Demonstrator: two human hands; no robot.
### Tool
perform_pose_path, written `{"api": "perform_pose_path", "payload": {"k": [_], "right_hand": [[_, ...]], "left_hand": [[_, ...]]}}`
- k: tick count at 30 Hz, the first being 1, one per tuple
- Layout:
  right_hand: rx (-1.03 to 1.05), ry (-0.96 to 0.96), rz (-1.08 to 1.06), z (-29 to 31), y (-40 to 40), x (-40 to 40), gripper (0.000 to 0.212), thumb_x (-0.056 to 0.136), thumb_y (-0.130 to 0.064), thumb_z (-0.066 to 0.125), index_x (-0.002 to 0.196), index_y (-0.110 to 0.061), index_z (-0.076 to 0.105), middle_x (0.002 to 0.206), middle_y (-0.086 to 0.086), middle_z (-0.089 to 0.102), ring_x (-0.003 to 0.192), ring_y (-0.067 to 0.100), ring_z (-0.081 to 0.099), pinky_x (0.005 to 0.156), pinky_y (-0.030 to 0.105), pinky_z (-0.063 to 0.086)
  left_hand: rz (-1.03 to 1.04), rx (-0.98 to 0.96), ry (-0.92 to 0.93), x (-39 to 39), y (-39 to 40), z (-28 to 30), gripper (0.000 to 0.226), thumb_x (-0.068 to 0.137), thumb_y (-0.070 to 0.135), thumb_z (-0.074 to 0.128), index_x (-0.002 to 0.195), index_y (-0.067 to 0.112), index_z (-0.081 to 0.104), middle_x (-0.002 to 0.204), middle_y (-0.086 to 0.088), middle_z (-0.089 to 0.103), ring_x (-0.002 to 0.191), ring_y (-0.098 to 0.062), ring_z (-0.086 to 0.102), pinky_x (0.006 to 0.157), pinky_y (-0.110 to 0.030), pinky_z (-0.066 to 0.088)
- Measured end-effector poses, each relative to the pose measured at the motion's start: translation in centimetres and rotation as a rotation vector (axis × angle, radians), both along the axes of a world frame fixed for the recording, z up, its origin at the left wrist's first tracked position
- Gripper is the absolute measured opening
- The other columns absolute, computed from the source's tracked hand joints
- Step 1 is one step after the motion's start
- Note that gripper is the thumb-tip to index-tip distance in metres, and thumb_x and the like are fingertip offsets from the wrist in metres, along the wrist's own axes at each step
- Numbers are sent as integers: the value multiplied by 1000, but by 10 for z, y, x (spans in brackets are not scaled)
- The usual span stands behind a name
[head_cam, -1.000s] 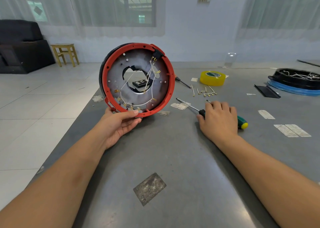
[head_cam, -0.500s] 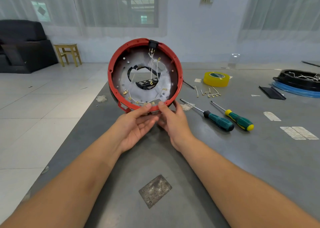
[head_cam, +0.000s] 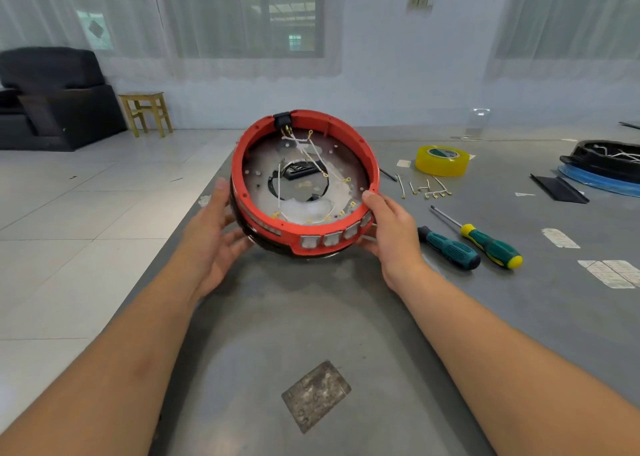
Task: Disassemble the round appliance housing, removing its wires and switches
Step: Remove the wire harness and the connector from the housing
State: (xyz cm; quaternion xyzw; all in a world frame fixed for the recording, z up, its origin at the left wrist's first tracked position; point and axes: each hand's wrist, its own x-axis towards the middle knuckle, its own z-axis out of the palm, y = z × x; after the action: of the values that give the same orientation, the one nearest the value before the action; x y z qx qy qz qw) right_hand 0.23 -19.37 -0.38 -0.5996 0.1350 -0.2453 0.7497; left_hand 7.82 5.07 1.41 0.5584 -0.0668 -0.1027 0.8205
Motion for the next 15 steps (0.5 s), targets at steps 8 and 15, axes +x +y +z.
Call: {"api": "perform_pose_path", "payload": {"k": [8, 15], "right_hand": [[-99, 46, -25, 3, -14, -2, 51, 59, -58, 74, 93, -21, 77, 85, 3, 78, 79, 22, 73, 83, 42, 59], [-33, 107, 103, 10, -15, -10, 79, 65, -57, 81, 119, -1, 69, 110, 26, 73, 107, 47, 68, 99, 59, 53]], "left_hand": [[-191, -59, -9, -3, 7, 4, 68, 99, 67, 47, 138, 16, 69, 135, -13, 71, 125, -29, 68, 88, -38, 63], [-245, 129, -1, 2, 15, 0, 48, 93, 58, 67, 118, 19, 80, 126, -14, 75, 113, -31, 73, 99, -44, 59]]}}
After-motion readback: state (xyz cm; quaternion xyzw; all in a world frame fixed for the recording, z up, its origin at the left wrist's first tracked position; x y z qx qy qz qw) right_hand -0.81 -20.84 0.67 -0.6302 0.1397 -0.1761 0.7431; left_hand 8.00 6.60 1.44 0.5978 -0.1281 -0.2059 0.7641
